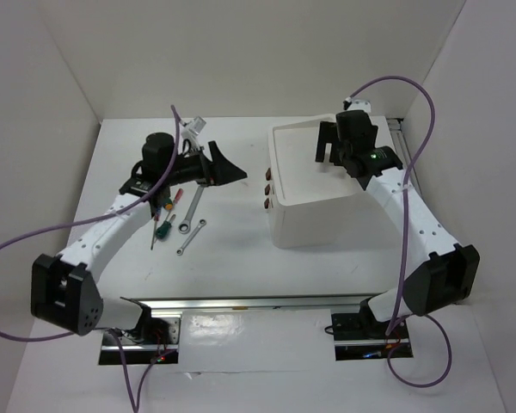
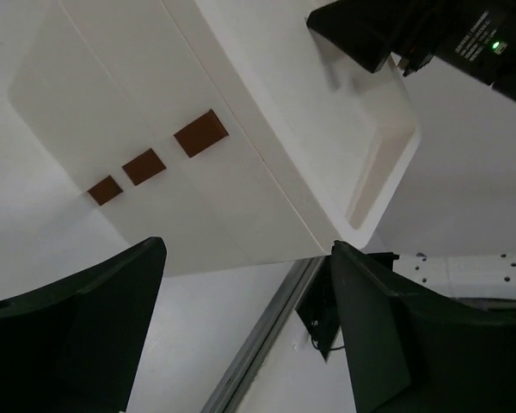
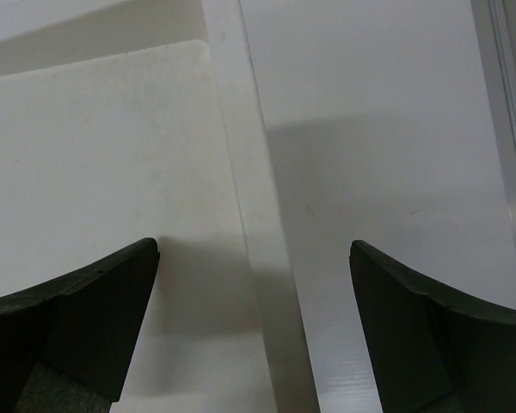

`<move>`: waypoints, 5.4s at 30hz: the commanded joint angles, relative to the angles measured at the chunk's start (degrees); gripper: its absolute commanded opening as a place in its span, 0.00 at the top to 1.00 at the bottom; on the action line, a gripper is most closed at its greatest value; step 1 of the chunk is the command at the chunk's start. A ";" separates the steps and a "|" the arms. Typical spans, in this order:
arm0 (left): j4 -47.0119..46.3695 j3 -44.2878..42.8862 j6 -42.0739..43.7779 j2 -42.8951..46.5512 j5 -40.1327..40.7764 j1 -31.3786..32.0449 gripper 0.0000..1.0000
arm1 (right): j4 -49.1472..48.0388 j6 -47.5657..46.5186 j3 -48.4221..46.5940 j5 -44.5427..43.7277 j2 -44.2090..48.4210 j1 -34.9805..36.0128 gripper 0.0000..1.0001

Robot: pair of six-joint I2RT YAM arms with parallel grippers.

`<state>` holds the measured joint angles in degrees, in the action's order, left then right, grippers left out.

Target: Sort the tools into containers

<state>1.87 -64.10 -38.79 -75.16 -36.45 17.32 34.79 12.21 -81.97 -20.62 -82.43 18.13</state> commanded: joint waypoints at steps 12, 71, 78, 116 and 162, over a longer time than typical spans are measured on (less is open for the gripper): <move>-51.09 4.95 -23.97 -25.38 -13.48 1.93 0.16 | 0.72 1.06 3.39 3.83 3.95 -0.29 0.02; -23.86 6.01 -16.42 -9.22 -8.56 -14.77 0.06 | 0.72 0.54 6.21 3.40 5.53 -1.34 0.00; 20.52 -11.29 -4.12 -10.87 16.77 -17.66 0.00 | 3.79 0.88 3.76 -1.24 0.18 0.50 0.00; 40.23 -17.82 -5.60 -36.98 44.01 -18.38 0.25 | 2.39 2.29 7.97 -3.11 5.97 1.21 0.00; 26.95 -26.95 -0.06 -11.32 24.57 11.95 0.62 | 2.92 2.29 7.62 -5.39 7.20 1.21 0.00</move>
<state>32.18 -90.80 -37.54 -84.90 -12.16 28.25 33.23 15.79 -74.65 -23.83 -75.48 18.90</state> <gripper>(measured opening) 0.456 0.994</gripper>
